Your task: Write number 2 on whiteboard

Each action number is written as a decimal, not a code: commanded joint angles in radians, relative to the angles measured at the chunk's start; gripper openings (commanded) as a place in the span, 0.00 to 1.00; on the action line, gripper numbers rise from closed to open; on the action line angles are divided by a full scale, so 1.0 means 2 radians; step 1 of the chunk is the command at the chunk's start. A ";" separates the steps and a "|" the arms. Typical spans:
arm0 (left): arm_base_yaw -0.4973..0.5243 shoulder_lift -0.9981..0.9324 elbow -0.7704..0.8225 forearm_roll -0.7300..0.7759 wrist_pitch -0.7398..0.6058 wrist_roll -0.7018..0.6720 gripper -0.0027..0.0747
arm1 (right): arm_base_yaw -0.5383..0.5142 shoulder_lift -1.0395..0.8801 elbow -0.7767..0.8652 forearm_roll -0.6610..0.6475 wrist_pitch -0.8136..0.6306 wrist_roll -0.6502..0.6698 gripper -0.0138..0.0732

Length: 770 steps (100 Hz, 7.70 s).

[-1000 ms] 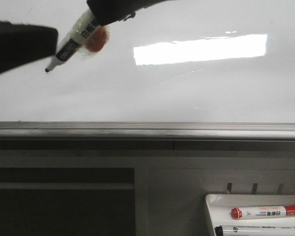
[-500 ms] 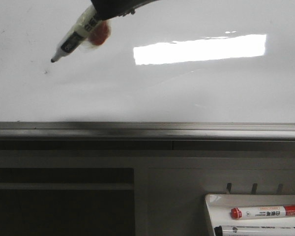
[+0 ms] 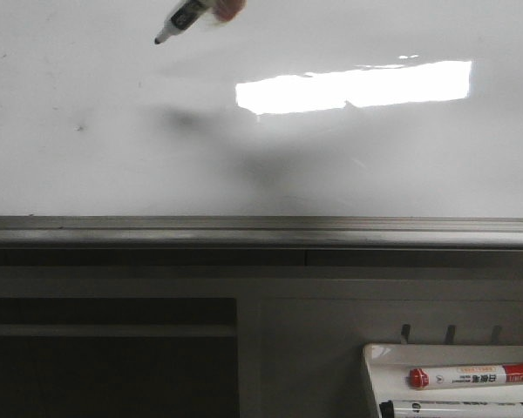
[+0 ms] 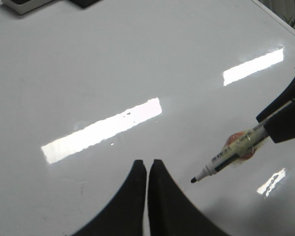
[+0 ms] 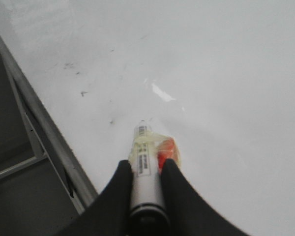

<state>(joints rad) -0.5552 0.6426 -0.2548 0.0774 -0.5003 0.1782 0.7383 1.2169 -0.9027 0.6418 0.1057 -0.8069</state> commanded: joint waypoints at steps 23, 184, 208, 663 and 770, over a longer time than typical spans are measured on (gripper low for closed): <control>-0.001 -0.002 -0.013 -0.009 -0.042 0.003 0.01 | -0.031 0.029 -0.050 0.006 0.021 -0.001 0.08; -0.001 -0.002 -0.013 -0.009 -0.046 0.003 0.01 | -0.041 0.066 -0.003 0.042 -0.008 -0.001 0.08; -0.001 -0.002 -0.013 -0.009 -0.046 0.003 0.01 | -0.090 0.029 0.028 0.042 0.010 -0.001 0.08; 0.003 0.327 -0.023 -0.104 -0.155 -0.273 0.49 | 0.052 -0.086 -0.042 -0.034 -0.034 -0.006 0.70; 0.003 0.326 0.057 -0.046 -0.379 -0.276 0.49 | 0.052 -0.108 -0.042 -0.034 -0.024 -0.006 0.69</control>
<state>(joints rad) -0.5514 1.3122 -0.1350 -0.0242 -1.1196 -0.3667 0.8433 1.0261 -0.9508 0.5738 0.1009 -0.8118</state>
